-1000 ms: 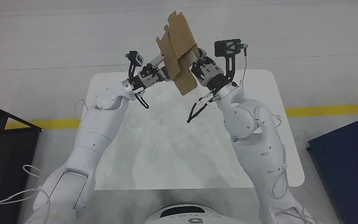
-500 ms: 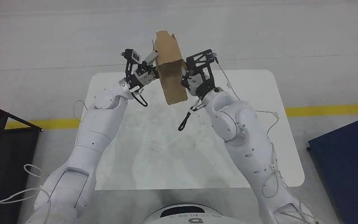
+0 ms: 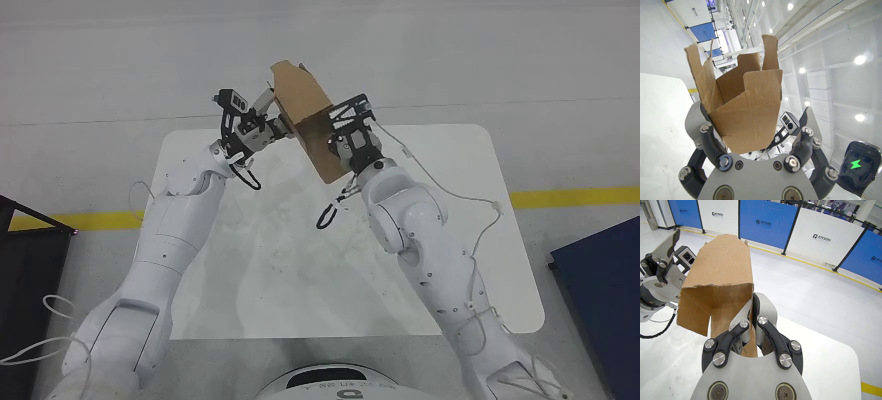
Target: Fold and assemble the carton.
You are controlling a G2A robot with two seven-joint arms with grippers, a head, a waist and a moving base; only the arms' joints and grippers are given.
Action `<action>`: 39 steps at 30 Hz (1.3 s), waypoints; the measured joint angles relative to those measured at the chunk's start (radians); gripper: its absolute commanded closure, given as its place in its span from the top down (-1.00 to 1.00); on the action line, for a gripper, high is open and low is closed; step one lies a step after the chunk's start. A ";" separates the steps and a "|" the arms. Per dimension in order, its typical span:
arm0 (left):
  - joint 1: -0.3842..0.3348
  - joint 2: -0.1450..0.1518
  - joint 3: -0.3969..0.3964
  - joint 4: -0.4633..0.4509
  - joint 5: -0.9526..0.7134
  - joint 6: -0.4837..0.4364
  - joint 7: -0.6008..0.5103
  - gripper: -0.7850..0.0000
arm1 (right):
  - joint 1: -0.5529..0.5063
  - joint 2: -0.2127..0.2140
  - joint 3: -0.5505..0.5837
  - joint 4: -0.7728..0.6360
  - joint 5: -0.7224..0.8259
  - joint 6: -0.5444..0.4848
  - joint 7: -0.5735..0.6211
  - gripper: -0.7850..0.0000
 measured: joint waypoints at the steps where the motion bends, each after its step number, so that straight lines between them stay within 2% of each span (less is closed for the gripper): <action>1: -0.001 -0.001 0.000 0.002 -0.001 0.000 -0.001 1.00 | -0.001 -0.001 0.001 -0.001 0.014 -0.001 -0.002 -1.00; 7: 0.003 -0.004 -0.014 0.016 -0.053 0.012 -0.019 1.00 | -0.020 -0.002 0.043 -0.033 0.134 -0.018 -0.011 -1.00; 13: 0.017 -0.001 -0.057 0.037 -0.145 0.055 -0.044 1.00 | -0.093 0.012 0.140 -0.141 0.233 -0.077 -0.023 -1.00; 16: 0.029 0.001 -0.075 0.044 -0.194 0.124 -0.045 1.00 | -0.135 0.020 0.189 -0.190 0.241 -0.097 -0.034 -1.00; 18: 0.031 0.003 -0.078 0.055 -0.210 0.202 -0.052 1.00 | -0.161 0.025 0.213 -0.221 0.236 -0.116 -0.045 -1.00; 21: 0.010 0.007 -0.059 0.077 -0.162 0.316 -0.061 0.49 | -0.195 0.033 0.232 -0.256 0.227 -0.174 -0.058 -1.00; 25: -0.015 0.008 -0.034 0.074 -0.094 0.345 -0.122 0.76 | -0.220 0.039 0.256 -0.274 0.235 -0.203 -0.049 -1.00; 26: -0.021 0.007 -0.030 0.077 -0.093 0.339 -0.158 1.00 | -0.223 0.040 0.260 -0.276 0.240 -0.203 -0.045 -1.00; 31: -0.046 0.001 -0.010 0.105 -0.108 0.331 -0.286 1.00 | -0.224 0.045 0.268 -0.273 0.236 -0.209 -0.033 -1.00; 39: -0.076 -0.008 0.006 0.160 -0.107 0.331 -0.313 1.00 | -0.225 0.050 0.253 -0.278 0.221 -0.226 -0.033 -1.00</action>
